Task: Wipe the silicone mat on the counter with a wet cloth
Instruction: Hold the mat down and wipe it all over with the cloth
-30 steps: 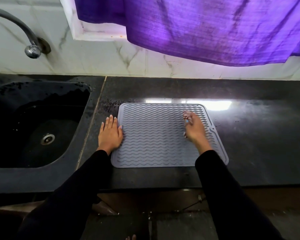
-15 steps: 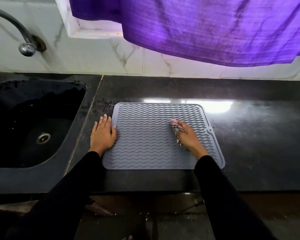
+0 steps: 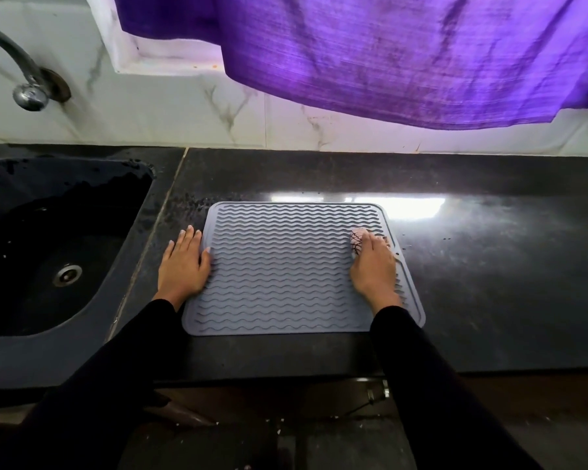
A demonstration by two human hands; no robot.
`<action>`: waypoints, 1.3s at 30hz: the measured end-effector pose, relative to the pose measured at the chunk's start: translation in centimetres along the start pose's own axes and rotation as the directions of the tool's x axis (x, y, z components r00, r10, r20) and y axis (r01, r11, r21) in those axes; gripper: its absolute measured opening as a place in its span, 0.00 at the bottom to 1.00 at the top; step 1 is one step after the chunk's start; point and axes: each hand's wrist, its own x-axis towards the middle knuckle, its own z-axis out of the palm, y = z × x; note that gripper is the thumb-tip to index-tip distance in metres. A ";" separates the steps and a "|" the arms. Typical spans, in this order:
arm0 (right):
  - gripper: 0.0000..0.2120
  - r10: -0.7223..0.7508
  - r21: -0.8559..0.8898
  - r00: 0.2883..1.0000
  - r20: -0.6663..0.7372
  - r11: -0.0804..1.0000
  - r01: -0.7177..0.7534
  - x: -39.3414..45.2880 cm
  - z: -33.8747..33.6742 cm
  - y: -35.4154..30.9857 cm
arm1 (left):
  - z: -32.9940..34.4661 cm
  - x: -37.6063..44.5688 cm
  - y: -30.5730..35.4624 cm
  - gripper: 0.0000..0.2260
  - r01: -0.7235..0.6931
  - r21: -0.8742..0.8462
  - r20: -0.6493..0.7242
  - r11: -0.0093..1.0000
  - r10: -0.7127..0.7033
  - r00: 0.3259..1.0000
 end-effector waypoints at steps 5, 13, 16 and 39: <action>0.22 0.000 0.120 1.000 -0.006 0.993 0.001 1.2 -0.7 0.8 | 0.2 0.1 -0.1 0.30 0.007 -0.010 -0.022 1.000 -0.007 1.000; 0.09 0.314 0.875 0.858 0.408 0.135 -0.465 5.5 -5.4 2.8 | 0.1 0.1 0.0 0.34 0.008 -0.005 -0.025 1.000 -0.008 1.000; 0.11 0.469 0.913 0.864 0.185 0.243 -0.328 7.3 -4.8 2.5 | 0.3 0.0 -0.2 0.37 0.012 -0.005 -0.030 1.000 -0.012 0.999; 0.13 0.312 0.906 0.917 0.247 0.262 -0.333 10.8 -2.9 2.4 | 0.2 0.0 0.2 0.39 0.023 0.021 -0.032 1.000 -0.023 0.999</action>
